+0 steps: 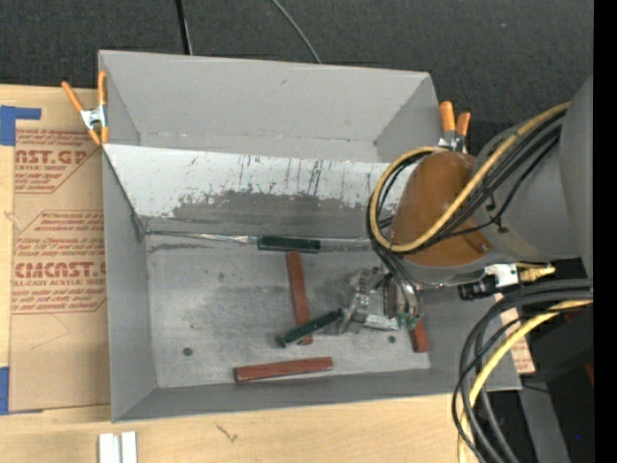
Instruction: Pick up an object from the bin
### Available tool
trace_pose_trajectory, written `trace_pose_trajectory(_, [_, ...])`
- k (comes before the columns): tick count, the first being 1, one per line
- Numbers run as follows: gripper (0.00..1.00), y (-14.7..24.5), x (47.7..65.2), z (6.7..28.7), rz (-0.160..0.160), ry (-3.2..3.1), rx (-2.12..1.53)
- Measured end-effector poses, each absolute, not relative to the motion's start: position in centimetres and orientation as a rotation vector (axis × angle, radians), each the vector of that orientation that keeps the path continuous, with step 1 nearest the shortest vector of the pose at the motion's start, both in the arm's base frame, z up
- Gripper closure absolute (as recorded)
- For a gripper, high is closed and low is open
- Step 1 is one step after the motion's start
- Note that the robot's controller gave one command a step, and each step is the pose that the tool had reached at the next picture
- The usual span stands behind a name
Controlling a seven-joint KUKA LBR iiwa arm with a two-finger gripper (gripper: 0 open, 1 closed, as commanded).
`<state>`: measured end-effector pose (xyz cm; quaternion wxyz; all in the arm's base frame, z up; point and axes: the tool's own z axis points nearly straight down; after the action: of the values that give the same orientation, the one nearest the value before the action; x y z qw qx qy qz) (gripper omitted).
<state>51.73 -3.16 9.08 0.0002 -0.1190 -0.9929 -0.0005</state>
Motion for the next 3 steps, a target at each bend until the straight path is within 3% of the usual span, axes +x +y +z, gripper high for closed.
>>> trace_pose_trajectory(3, [1.0, -3.1, 51.6, 11.2, -0.001, -3.113, -0.373])
